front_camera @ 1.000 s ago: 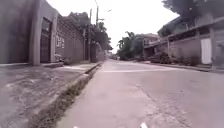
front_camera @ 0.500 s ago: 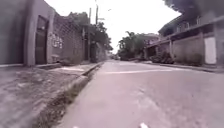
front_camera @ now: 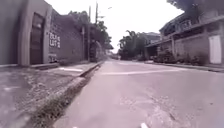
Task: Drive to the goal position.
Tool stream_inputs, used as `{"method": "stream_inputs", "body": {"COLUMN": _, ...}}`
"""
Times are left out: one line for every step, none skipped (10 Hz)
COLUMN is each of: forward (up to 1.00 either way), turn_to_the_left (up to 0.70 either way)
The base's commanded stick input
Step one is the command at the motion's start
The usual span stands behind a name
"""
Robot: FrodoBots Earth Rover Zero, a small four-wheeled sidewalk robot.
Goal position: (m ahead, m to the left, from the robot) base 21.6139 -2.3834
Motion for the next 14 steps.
{"method": "stream_inputs", "body": {"forward": 0.7, "turn_to_the_left": 0.0}}
{"method": "stream_inputs", "body": {"forward": 0.7, "turn_to_the_left": 0.0}}
{"method": "stream_inputs", "body": {"forward": 0.7, "turn_to_the_left": 0.0}}
{"method": "stream_inputs", "body": {"forward": 0.7, "turn_to_the_left": 0.0}}
{"method": "stream_inputs", "body": {"forward": 0.7, "turn_to_the_left": 0.0}}
{"method": "stream_inputs", "body": {"forward": 0.7, "turn_to_the_left": 0.0}}
{"method": "stream_inputs", "body": {"forward": 0.7, "turn_to_the_left": 0.0}}
{"method": "stream_inputs", "body": {"forward": 0.7, "turn_to_the_left": 0.0}}
{"method": "stream_inputs", "body": {"forward": 0.7, "turn_to_the_left": 0.0}}
{"method": "stream_inputs", "body": {"forward": 0.7, "turn_to_the_left": 0.0}}
{"method": "stream_inputs", "body": {"forward": 0.7, "turn_to_the_left": 0.0}}
{"method": "stream_inputs", "body": {"forward": 0.7, "turn_to_the_left": 0.0}}
{"method": "stream_inputs", "body": {"forward": 0.7, "turn_to_the_left": 0.0}}
{"method": "stream_inputs", "body": {"forward": 0.7, "turn_to_the_left": 0.0}}
